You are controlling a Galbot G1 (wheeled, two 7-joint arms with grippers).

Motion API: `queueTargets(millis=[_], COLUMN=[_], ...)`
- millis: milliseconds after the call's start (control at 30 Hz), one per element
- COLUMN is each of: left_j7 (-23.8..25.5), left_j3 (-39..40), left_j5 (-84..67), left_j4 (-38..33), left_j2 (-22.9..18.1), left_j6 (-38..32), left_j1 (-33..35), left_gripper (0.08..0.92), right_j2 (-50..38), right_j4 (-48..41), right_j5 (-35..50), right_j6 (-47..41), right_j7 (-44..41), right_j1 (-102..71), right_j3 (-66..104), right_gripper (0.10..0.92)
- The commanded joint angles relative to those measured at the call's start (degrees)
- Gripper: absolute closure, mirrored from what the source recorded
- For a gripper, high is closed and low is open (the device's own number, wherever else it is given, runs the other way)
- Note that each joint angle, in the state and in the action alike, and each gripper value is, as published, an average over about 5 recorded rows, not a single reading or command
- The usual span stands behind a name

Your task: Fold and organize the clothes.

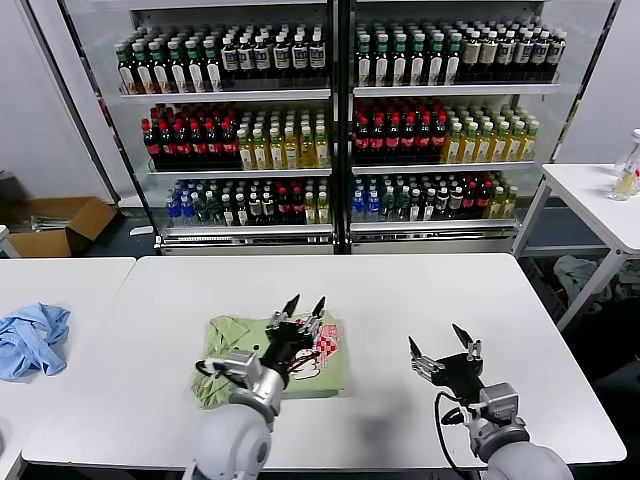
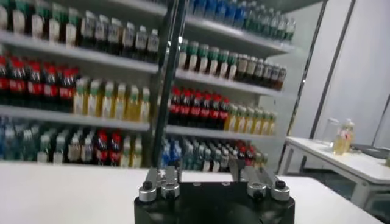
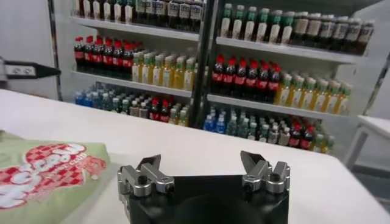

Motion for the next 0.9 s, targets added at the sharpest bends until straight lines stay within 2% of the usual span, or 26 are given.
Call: queueTargets(millis=[33,233,333,667,800,900], left_j7=[6.7,6.6,6.6,6.6,6.7,6.9], left_j3=[-16.6,-20.8,-21.3,-21.8,-21.5,-21.3], left_j5=[7.7,7.6,8.0,8.3,8.3,8.3], left_j4=[-3.3,-4.8,-5.2,-5.1,-4.7,-4.5], left_j2=[9.2,9.1,8.5,8.2,8.0,8.0], left_j6=[-12.0,-12.7,-12.8,-12.9,-12.8,-12.8], left_j1=[7.6,13.0,14.6,15.5,15.2,15.0], left_gripper=[0.404,0.237,0.189,0.177,0.177,0.177], right_j2=[4.9,9.6,10.9,13.0,12.8,12.9], right_j4=[-7.5,-17.6,-20.6,-26.5,-26.8,-27.0], right_j5=[7.4,9.6,10.3,11.6,12.8,13.3], right_j6=[-2.3,-4.0,-4.4,-4.5,-4.6,-4.6], right_j7=[1.5,4.5,5.2,6.2,6.0,5.9], right_j1=[10.3,16.9,19.4,23.8,23.7,23.6], right_j3=[-14.3,-23.2,-24.7,-25.4,-24.9,-24.6], right_gripper=[0.203,0.203,0.203,0.203,0.251,0.328])
